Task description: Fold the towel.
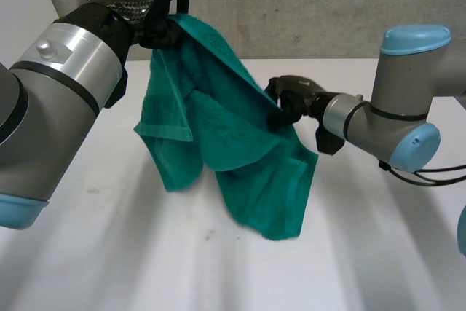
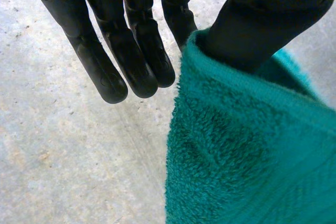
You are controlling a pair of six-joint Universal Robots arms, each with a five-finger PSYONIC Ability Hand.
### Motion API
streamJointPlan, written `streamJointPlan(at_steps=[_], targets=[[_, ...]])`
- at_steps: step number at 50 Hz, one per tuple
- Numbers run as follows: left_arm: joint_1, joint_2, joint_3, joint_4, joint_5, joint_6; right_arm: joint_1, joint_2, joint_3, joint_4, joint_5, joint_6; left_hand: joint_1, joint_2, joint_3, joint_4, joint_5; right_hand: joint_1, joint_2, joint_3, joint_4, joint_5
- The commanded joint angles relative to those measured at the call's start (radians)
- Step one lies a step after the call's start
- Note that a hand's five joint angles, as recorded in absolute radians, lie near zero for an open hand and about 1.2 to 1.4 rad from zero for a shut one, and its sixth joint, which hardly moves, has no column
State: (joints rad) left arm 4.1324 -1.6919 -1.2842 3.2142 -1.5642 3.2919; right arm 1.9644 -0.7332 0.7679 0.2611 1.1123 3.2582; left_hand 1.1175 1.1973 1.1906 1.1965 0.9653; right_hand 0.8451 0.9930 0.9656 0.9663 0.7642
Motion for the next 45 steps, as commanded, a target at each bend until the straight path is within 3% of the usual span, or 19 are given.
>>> streamJointPlan(at_steps=[1, 5, 11, 13, 18, 25, 26, 30, 35, 45], targets=[[0.058, -0.067, 0.014, 0.018, 0.003, 0.014, -0.002, 0.002, -0.094, -0.065, 0.182, -0.21, 0.279, 0.199, 0.206, 0.2, 0.256, 0.551, 0.403, 0.431, 0.43, 0.458], [0.127, -0.173, 0.098, 0.079, 0.019, 0.078, 0.013, -0.023, -0.148, -0.17, 0.244, -0.333, 0.279, 0.199, 0.206, 0.2, 0.256, 0.551, 0.403, 0.431, 0.43, 0.458], [0.146, -0.236, 0.244, 0.248, 0.021, 0.15, 0.011, -0.147, -0.119, -0.413, 0.317, -0.405, 0.279, 0.199, 0.206, 0.2, 0.256, 0.551, 0.403, 0.431, 0.43, 0.458], [0.149, -0.23, 0.273, 0.38, 0.021, 0.152, 0.01, -0.259, -0.027, -0.569, 0.346, -0.414, 0.279, 0.199, 0.206, 0.2, 0.256, 0.551, 0.403, 0.431, 0.43, 0.458], [0.143, -0.189, 0.197, 0.49, 0.023, 0.141, 0.004, -0.377, 0.138, -0.716, 0.351, -0.422, 0.279, 0.199, 0.206, 0.2, 0.256, 0.551, 0.403, 0.431, 0.43, 0.458], [0.152, -0.155, -0.029, 0.493, 0.026, 0.13, -0.004, -0.436, 0.301, -0.628, 0.34, -0.43, 0.279, 0.199, 0.206, 0.2, 0.256, 0.551, 0.403, 0.431, 0.43, 0.458], [0.152, -0.155, -0.09, 0.493, 0.026, 0.129, -0.004, -0.433, 0.376, -0.521, 0.334, -0.452, 0.279, 0.199, 0.206, 0.2, 0.256, 0.551, 0.403, 0.431, 0.43, 0.458], [0.154, -0.155, -0.221, 0.493, 0.027, 0.13, -0.004, -0.423, 0.45, -0.428, 0.317, -0.474, 0.279, 0.199, 0.206, 0.2, 0.256, 0.551, 0.403, 0.431, 0.43, 0.458], [0.161, -0.178, -0.426, 0.493, 0.03, 0.13, -0.004, -0.339, 0.542, -0.368, 0.282, -0.474, 0.279, 0.199, 0.206, 0.2, 0.256, 0.551, 0.403, 0.431, 0.43, 0.458], [0.167, -0.209, -0.529, 0.493, 0.029, 0.13, -0.079, -0.226, 0.579, -0.312, 0.282, -0.384, 0.279, 0.199, 0.206, 0.2, 0.256, 0.514, 0.367, 0.394, 0.393, 0.421]])
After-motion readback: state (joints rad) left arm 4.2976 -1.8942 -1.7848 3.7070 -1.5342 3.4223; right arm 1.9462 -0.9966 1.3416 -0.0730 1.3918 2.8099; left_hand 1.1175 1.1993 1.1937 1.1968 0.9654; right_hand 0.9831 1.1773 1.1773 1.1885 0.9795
